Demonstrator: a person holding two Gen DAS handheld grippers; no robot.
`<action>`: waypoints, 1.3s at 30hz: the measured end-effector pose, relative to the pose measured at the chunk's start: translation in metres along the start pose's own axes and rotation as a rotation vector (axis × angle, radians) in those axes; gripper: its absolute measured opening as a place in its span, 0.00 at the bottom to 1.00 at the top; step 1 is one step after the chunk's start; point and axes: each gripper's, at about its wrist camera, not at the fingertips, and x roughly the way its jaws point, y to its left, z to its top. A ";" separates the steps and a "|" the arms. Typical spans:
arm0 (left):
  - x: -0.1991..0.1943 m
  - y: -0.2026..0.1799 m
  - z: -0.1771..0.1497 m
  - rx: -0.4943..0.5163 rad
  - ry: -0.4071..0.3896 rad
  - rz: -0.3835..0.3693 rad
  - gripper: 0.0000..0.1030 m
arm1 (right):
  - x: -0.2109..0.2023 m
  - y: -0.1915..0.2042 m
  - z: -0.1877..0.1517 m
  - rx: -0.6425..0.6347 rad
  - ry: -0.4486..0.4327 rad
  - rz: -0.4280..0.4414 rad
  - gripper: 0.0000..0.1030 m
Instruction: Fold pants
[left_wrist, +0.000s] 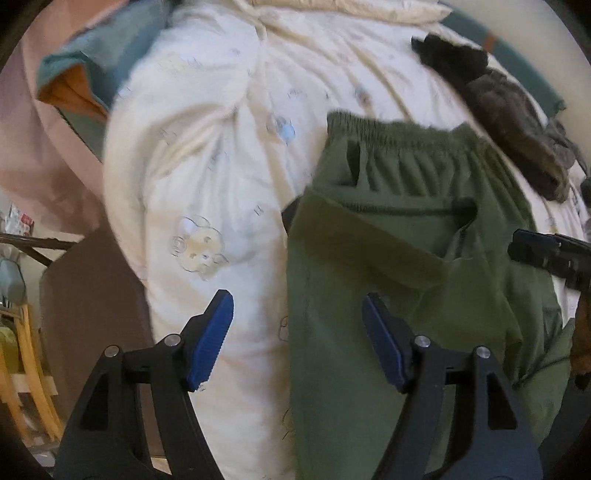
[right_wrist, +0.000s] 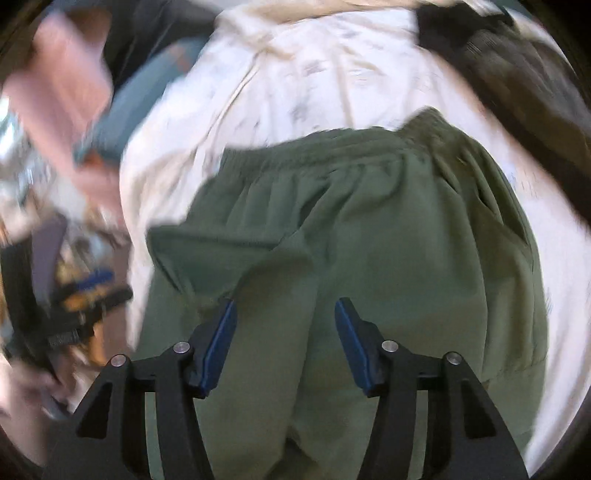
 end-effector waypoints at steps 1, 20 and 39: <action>0.007 -0.001 0.003 -0.006 0.009 -0.014 0.67 | 0.006 0.006 0.001 -0.036 0.013 -0.026 0.55; 0.054 0.033 0.039 -0.179 -0.049 -0.246 0.20 | 0.062 -0.036 0.029 0.049 -0.012 0.038 0.51; -0.049 0.041 0.053 -0.210 -0.309 -0.299 0.01 | -0.030 -0.027 0.039 0.046 -0.232 0.230 0.00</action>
